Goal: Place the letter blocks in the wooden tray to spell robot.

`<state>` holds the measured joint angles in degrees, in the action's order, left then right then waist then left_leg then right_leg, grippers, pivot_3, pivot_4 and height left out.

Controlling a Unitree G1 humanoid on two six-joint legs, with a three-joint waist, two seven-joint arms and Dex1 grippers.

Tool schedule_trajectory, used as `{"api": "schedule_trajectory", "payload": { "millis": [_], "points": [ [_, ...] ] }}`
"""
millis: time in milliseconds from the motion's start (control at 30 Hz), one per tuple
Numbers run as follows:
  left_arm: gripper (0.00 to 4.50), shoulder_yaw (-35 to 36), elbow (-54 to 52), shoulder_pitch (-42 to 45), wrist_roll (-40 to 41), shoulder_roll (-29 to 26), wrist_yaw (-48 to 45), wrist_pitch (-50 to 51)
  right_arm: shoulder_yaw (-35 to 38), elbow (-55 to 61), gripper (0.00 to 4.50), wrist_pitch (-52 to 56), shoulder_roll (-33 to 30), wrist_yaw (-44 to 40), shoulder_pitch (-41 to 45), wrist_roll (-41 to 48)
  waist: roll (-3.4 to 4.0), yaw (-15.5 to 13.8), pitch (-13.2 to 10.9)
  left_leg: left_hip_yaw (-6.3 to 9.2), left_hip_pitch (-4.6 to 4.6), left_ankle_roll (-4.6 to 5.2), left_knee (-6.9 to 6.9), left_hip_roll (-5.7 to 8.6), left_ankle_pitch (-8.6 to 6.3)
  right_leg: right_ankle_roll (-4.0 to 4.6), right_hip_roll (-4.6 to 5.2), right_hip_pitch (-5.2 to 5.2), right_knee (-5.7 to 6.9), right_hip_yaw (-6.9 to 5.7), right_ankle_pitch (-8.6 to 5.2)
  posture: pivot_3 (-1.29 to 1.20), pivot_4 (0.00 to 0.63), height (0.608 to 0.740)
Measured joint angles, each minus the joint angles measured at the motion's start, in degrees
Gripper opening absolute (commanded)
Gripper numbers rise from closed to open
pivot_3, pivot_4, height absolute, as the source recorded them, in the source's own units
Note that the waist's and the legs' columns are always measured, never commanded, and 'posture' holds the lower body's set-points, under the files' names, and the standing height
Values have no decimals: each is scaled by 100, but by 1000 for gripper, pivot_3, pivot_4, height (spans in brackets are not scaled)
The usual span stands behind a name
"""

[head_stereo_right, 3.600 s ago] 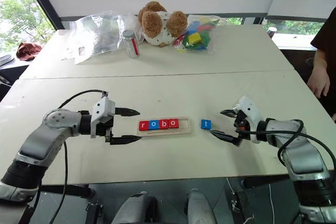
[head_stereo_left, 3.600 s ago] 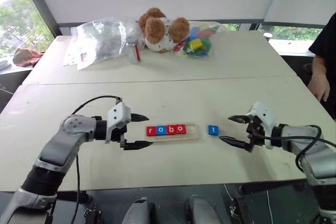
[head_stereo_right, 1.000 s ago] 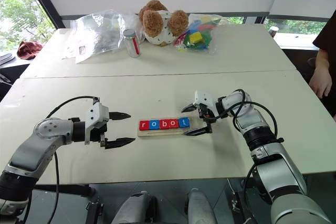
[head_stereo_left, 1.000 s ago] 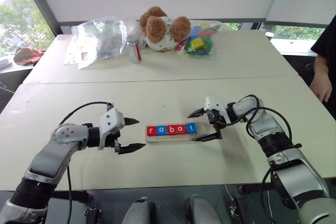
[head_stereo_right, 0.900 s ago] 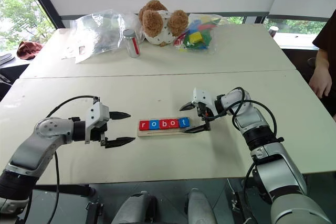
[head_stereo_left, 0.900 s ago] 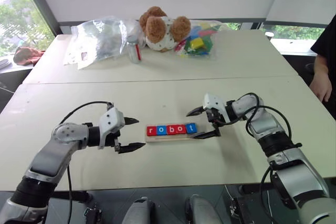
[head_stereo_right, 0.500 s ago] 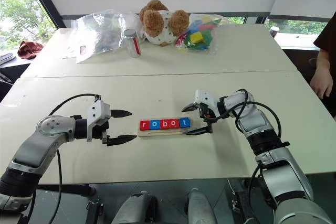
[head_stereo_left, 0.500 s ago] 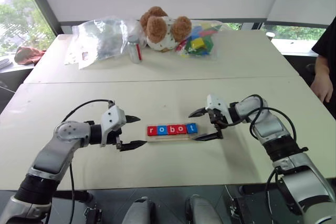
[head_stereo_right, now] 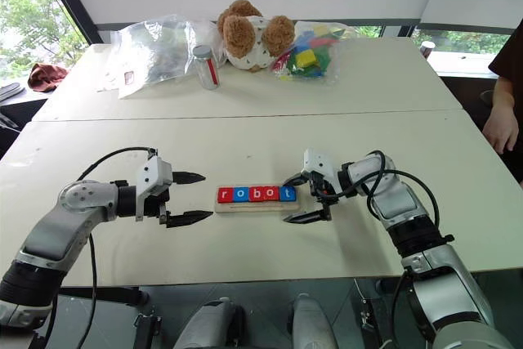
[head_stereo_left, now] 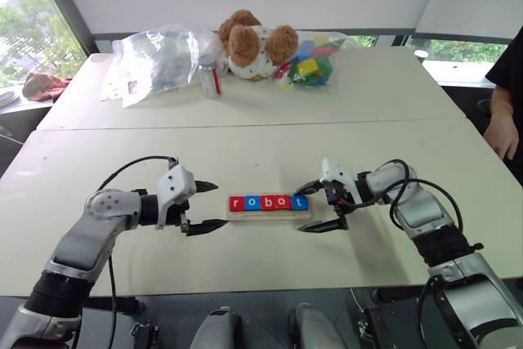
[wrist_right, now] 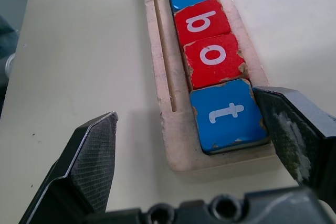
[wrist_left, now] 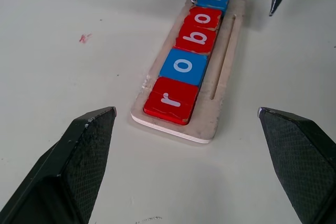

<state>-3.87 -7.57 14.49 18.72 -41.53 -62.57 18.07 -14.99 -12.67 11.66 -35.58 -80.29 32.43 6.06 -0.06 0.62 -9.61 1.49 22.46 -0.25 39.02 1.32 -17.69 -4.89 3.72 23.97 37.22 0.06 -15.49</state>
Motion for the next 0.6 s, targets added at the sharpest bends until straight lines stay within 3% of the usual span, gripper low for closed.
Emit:
{"api": "schedule_trajectory", "payload": {
  "millis": [400,600],
  "points": [
    [4500,-120,188,161,-81,175,-13,-132,249,312,4473,283,-129,599,-88,176,0,3,0,0,0,-1,1,0,0,0,-1,1,2,0,0,0,150,740],
    [4500,365,-173,-631,239,-272,-95,151,1442,2103,4473,2255,-1126,967,-1180,1107,0,-35,0,4,18,2,-11,-1,-3,1,6,15,-9,0,0,0,150,740]
  ]
}}
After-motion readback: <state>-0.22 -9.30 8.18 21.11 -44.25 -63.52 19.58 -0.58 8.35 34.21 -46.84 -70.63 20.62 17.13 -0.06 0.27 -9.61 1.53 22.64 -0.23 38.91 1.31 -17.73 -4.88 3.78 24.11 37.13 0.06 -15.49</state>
